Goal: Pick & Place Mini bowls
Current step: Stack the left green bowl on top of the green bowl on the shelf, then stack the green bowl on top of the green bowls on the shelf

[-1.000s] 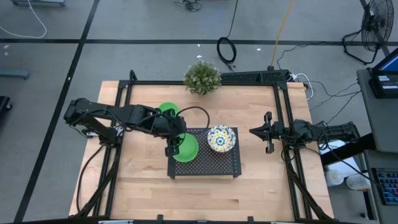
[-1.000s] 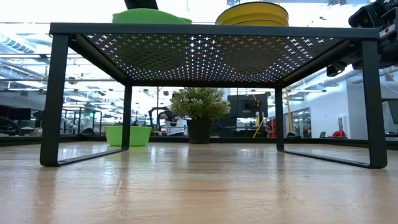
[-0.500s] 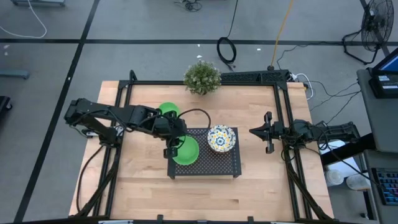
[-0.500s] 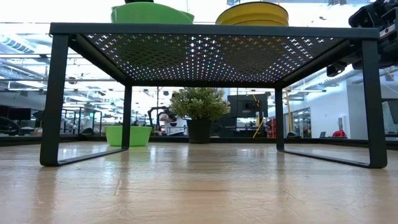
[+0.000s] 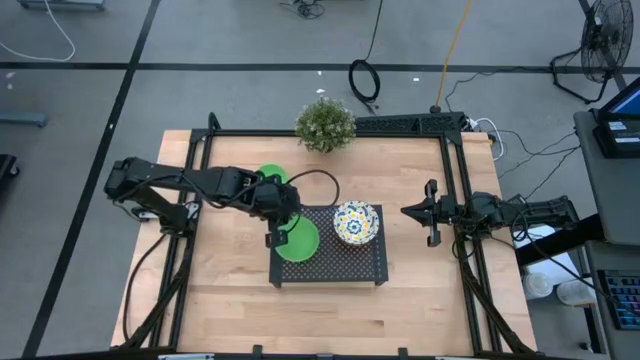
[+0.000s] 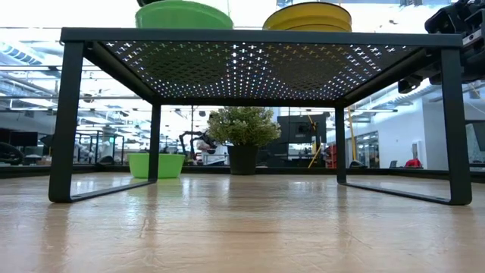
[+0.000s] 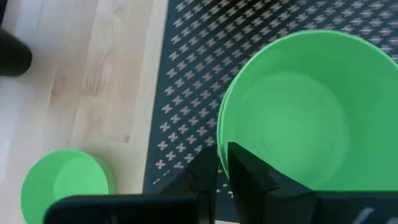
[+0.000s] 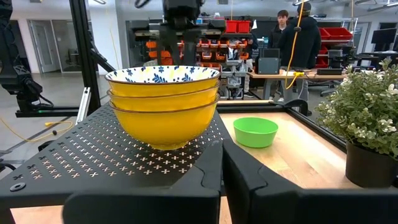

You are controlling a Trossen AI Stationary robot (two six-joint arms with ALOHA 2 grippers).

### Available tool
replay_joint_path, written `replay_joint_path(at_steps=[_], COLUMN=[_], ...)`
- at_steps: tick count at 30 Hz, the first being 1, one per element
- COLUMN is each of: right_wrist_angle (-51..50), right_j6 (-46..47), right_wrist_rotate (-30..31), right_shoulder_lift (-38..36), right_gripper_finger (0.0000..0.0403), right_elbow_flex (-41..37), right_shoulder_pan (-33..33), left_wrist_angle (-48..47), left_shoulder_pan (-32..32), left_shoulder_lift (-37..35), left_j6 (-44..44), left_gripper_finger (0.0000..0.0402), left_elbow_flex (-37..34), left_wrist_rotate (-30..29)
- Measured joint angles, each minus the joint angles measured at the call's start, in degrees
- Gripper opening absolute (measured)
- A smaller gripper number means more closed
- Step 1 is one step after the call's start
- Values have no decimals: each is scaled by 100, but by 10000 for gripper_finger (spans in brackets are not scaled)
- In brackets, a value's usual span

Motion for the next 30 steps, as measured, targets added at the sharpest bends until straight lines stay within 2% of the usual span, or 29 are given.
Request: replay_joint_path(at_steps=[8, 17, 20, 24, 30], right_wrist_angle=[0, 0, 0, 0, 4], right_j6=[0, 0, 0, 2, 0], right_wrist_rotate=[0, 0, 0, 0, 0], right_shoulder_lift=[0, 0, 0, 2, 2], right_gripper_finger=[0, 0, 0, 0, 0], right_elbow_flex=[-1, -1, 1, 0, 1], right_shoulder_pan=[1, -1, -1, 1, -1], left_wrist_angle=[107, 169, 0, -325, -1067], left_shoulder_pan=[159, 155, 155, 209, 585], left_shoulder_lift=[-18, -216, -357, -554, -651], left_j6=[-47, -12, 34, -123, -745], left_gripper_finger=[4, 44, 50, 57, 81], left_elbow_flex=[-68, 17, 18, 18, 9], left_wrist_rotate=[-13, -52, -458, -1298, -1938])
